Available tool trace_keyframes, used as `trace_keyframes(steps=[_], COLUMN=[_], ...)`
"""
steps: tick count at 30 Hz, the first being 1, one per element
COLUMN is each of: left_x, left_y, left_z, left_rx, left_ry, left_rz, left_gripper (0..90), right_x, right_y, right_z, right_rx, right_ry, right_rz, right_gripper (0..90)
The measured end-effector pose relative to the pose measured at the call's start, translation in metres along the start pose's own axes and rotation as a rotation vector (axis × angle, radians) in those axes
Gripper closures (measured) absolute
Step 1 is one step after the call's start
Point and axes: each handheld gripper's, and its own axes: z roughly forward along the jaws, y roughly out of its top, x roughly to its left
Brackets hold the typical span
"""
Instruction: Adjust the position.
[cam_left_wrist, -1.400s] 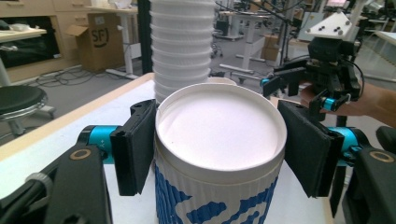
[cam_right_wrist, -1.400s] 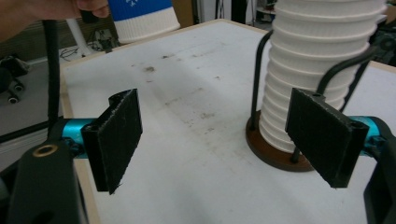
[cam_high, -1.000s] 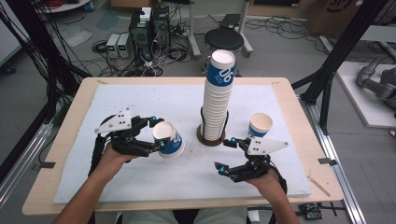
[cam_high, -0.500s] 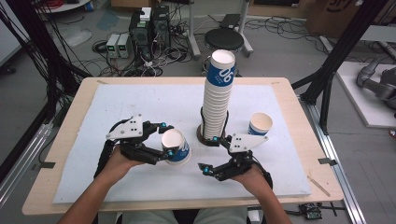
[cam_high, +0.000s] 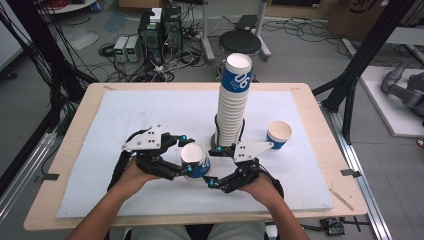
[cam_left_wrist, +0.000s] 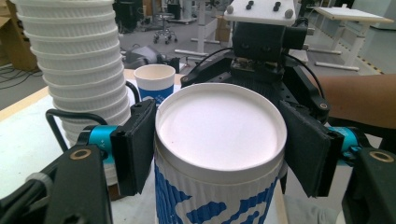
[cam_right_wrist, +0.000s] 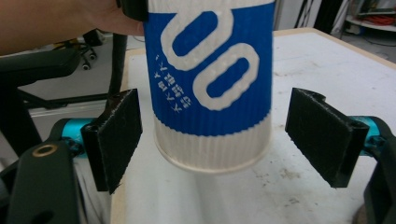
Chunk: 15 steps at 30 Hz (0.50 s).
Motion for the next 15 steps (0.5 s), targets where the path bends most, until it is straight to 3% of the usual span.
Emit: trace_keyframes(steps=[7,15], left_x=[-0.0045,-0.0049], left_y=[0.0003,-0.0006], left_z=[0.0074,0.0104], left_rx=[0.003,-0.031], left_ry=[-0.037,-0.064], left_rz=[0.01,-0.005], left_gripper=[31.4,31.4], right_x=[0.0033,0.0049], right_y=[-0.0007,-0.0032], right_z=[0.0055,0.0083], right_rx=[0.009,0.016], right_ry=[0.026,0.024], right_rz=[-0.016,-0.031], right_gripper=[19.1,19.1])
